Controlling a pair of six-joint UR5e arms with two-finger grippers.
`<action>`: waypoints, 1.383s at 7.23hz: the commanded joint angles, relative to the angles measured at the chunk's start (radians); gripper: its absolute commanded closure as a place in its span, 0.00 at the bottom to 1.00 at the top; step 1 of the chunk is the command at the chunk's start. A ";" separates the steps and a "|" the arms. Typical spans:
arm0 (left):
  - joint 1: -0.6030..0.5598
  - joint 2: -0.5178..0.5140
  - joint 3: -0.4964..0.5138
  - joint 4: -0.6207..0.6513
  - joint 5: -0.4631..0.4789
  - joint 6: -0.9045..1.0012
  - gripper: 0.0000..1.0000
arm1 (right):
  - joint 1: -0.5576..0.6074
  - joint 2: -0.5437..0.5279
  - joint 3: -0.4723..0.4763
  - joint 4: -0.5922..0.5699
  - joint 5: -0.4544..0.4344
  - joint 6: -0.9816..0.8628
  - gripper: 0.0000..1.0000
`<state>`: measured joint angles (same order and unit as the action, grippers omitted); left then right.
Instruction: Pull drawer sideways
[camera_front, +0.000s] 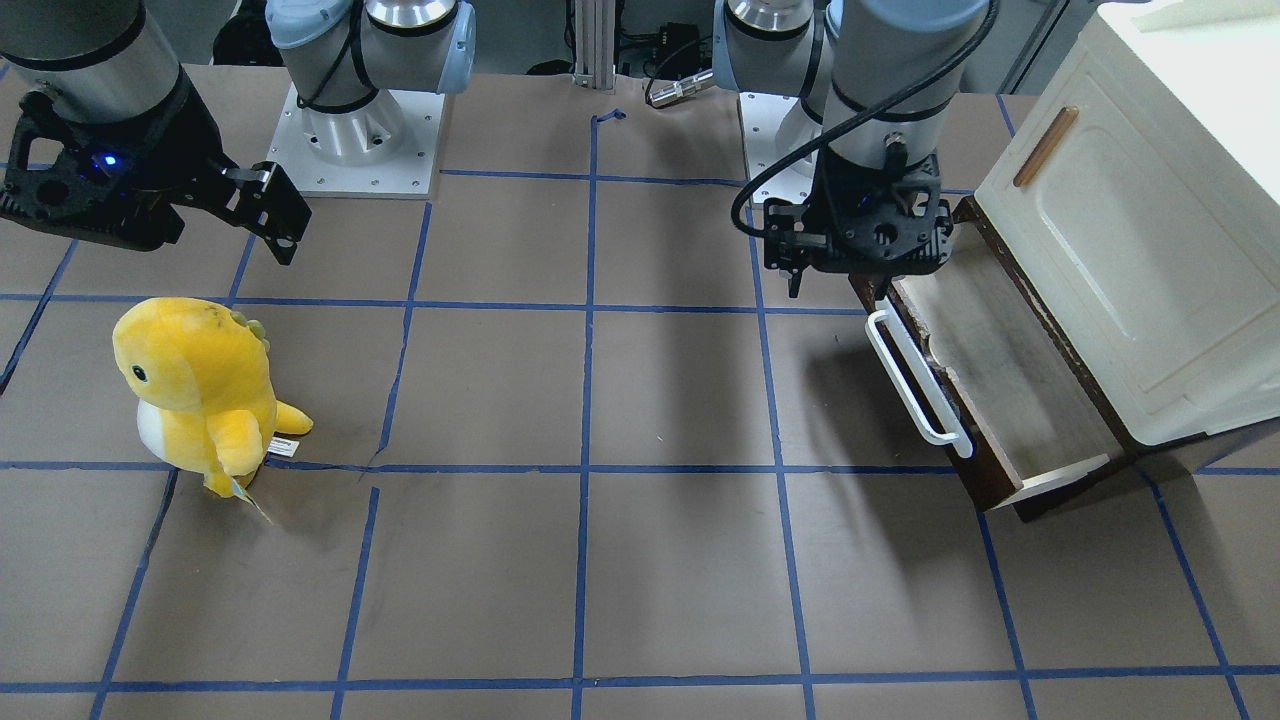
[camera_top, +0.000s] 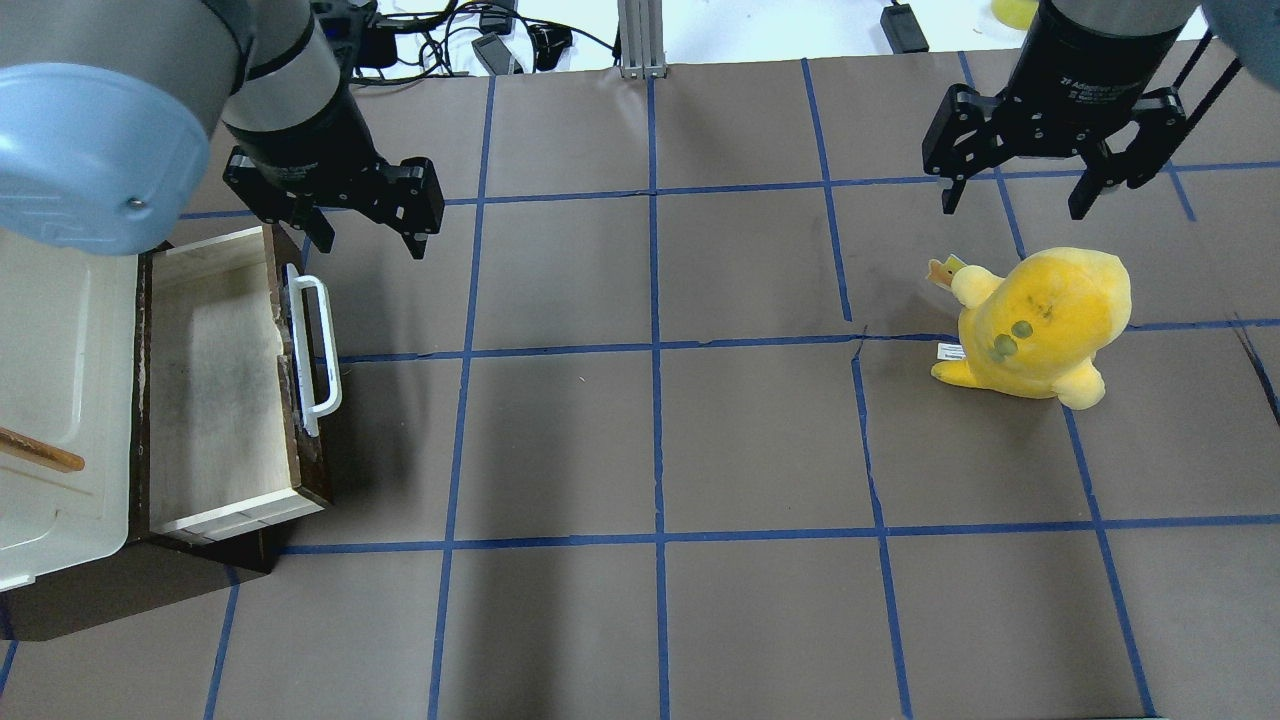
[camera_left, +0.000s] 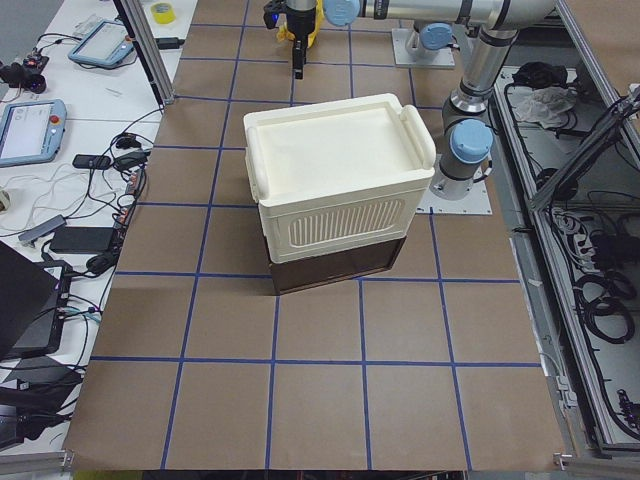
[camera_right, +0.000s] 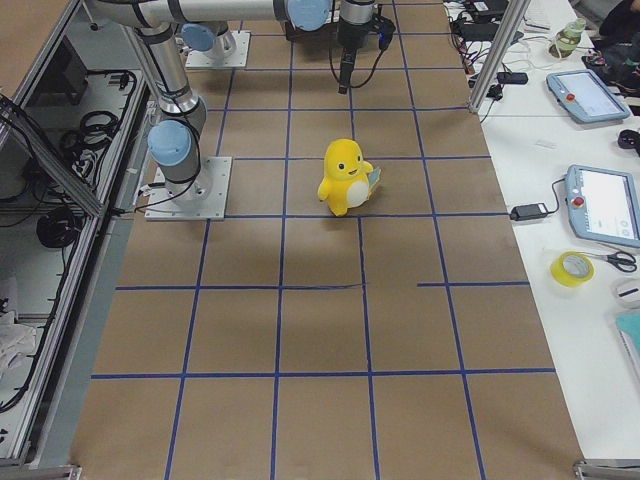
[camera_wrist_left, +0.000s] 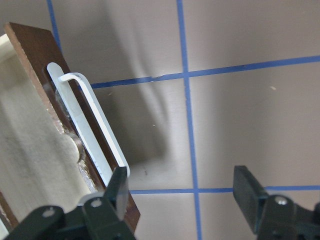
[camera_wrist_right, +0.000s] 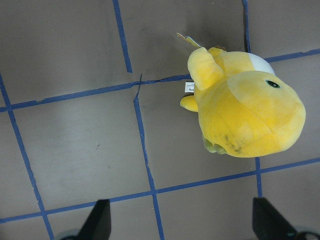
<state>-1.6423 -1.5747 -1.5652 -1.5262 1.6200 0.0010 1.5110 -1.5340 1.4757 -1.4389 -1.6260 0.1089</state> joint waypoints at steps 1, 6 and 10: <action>0.025 0.051 0.001 -0.032 -0.052 0.008 0.18 | 0.000 0.000 0.000 0.000 0.000 0.000 0.00; 0.055 0.067 -0.001 -0.032 -0.037 0.022 0.00 | 0.000 0.000 0.000 0.000 0.000 0.000 0.00; 0.055 0.070 -0.003 -0.032 -0.038 0.022 0.00 | 0.000 0.000 0.000 0.000 0.000 0.000 0.00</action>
